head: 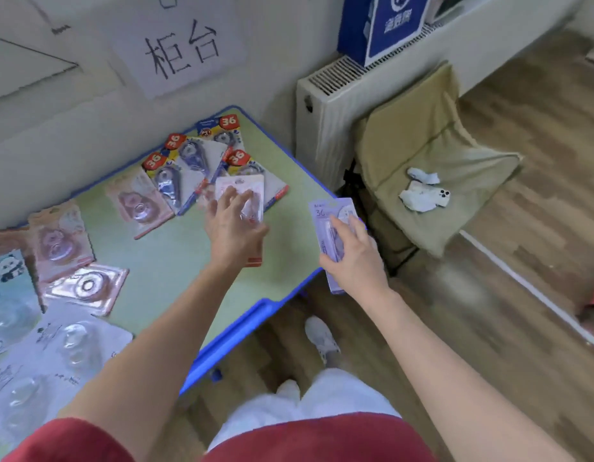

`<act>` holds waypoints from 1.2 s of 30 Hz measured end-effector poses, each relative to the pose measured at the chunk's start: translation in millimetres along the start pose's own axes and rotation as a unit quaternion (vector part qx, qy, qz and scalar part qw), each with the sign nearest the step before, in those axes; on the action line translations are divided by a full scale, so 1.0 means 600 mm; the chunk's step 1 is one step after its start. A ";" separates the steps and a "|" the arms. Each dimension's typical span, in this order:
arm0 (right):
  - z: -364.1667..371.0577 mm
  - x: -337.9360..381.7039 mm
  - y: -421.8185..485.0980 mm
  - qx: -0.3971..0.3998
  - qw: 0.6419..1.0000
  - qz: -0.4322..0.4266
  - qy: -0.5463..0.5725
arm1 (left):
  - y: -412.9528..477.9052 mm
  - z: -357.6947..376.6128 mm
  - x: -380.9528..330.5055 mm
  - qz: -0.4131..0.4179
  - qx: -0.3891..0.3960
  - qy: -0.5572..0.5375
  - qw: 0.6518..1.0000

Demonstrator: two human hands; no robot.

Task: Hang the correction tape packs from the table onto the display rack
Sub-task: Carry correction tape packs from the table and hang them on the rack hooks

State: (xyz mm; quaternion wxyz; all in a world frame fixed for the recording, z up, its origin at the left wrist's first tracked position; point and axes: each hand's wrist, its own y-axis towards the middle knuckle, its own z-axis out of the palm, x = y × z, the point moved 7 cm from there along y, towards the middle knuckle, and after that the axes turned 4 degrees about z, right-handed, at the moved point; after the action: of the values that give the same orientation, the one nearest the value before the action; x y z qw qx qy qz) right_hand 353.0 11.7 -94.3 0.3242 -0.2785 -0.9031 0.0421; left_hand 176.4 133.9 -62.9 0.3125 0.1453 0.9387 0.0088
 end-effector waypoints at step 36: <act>-0.380 -0.943 -0.896 -0.291 0.853 0.413 0.133 | -0.893 0.557 -0.871 0.389 0.359 -0.049 0.847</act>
State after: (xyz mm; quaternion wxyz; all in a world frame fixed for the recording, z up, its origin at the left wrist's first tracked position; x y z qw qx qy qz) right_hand 595.4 -764.9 -94.9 0.2976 -0.7102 -0.6245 -0.1304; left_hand 628.5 -549.5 -84.0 0.2555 0.6005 0.7265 -0.2152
